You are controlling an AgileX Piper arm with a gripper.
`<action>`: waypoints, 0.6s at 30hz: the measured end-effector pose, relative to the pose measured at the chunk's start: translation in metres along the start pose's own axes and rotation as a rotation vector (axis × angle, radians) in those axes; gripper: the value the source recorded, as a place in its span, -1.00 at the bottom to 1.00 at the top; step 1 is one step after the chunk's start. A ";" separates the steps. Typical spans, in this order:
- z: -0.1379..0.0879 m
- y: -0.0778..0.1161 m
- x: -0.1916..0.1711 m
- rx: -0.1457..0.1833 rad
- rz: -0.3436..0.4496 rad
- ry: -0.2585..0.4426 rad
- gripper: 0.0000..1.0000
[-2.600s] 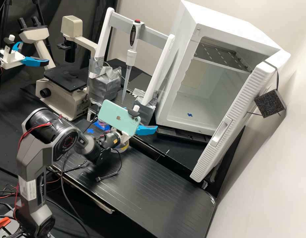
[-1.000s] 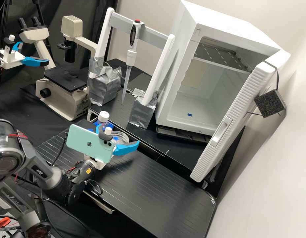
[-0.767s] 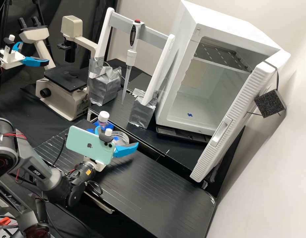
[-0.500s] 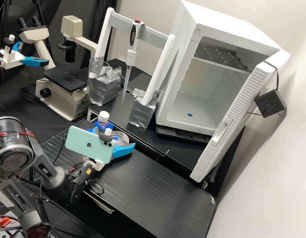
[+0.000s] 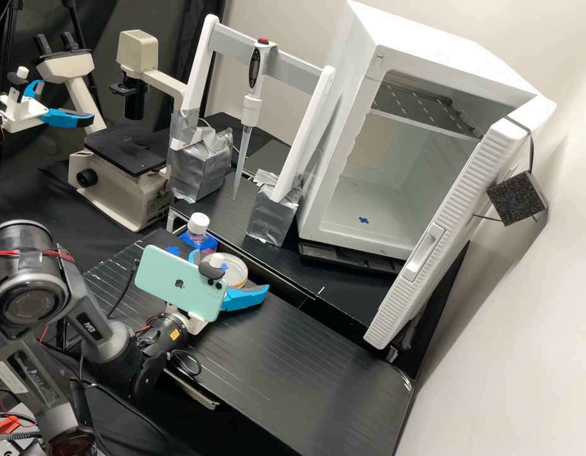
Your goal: Open the lid
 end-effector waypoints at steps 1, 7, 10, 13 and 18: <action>0.000 0.000 0.000 0.001 -0.003 0.001 1.00; 0.000 -0.001 0.000 -0.002 -0.008 0.004 1.00; 0.000 -0.001 0.000 -0.002 -0.008 0.004 -1.00; 0.000 -0.001 0.000 -0.002 -0.009 0.006 -1.00; 0.000 -0.001 0.000 -0.002 -0.009 0.006 -1.00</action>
